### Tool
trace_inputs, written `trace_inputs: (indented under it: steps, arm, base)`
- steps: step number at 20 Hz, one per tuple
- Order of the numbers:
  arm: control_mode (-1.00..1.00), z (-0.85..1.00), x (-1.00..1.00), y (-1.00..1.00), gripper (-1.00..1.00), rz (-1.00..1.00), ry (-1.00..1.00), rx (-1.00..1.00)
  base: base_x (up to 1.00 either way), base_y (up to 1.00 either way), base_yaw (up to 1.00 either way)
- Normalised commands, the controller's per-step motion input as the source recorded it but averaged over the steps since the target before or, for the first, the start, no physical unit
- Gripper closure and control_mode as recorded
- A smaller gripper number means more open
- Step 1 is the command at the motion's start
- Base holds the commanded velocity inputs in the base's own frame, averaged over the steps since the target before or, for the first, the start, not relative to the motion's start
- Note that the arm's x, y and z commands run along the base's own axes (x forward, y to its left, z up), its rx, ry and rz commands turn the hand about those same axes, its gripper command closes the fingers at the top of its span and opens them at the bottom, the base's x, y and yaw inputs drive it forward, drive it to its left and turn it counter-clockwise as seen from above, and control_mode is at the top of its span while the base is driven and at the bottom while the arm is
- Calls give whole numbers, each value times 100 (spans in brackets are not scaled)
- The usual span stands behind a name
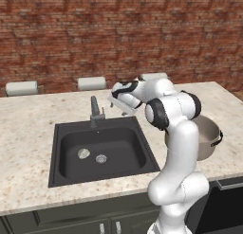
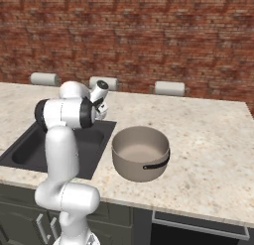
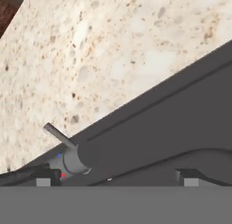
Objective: Dump the garlic from the pot into the sink. Then turn on the water and wash the garlic. Then turn off the water and put the garlic back in the pot.
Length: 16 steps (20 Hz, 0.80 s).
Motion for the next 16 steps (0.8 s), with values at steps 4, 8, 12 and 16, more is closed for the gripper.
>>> trace_inputs:
  steps: [4, 8, 12, 16]
  arm:
    - [-100, 67, -100, -40, -100, -5, -8, -1]
    - [-100, 62, -100, -23, -100, -1, -8, -3]
    - [-100, 66, -100, -6, -100, 0, -1, -3]
    - [-100, 88, -94, 0, -100, 3, 0, 0]
  base:
    - [0, 0, 0]
    - [0, 0, 0]
    - [0, 0, 0]
    - [0, 0, 0]
